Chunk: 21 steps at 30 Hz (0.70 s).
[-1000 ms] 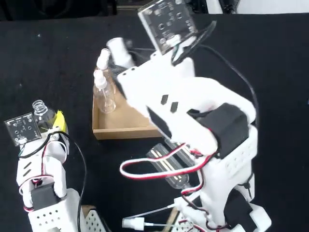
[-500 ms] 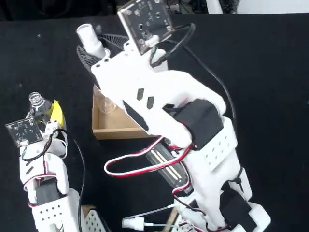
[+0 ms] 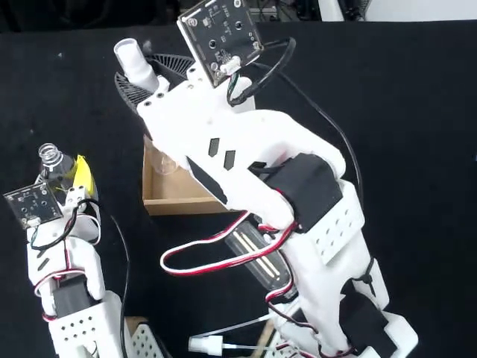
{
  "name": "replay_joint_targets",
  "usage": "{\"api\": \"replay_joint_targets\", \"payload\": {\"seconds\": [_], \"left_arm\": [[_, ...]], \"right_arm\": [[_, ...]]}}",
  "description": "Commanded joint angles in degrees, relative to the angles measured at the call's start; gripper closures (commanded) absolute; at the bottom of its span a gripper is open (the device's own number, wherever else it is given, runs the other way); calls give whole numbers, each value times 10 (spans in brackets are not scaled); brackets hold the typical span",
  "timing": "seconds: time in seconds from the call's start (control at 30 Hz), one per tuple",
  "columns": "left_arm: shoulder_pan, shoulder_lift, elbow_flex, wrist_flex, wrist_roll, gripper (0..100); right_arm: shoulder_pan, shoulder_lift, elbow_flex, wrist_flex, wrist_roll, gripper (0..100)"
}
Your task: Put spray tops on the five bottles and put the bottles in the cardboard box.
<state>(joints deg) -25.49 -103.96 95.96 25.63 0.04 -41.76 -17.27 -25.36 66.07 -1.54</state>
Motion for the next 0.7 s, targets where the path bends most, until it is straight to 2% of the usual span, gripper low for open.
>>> {"api": "replay_joint_targets", "payload": {"seconds": [0.0,0.2,0.47,0.67], "left_arm": [[-4,-7,11,-14,4,953],[-3,-7,8,-18,4,953],[-3,-7,15,-19,3,952],[-3,-7,15,-60,4,953]], "right_arm": [[-7,-44,5,-18,-4,987],[-7,-80,59,-56,-4,987],[-4,-102,178,-199,1,987],[-4,-127,201,-218,-1,987]]}}
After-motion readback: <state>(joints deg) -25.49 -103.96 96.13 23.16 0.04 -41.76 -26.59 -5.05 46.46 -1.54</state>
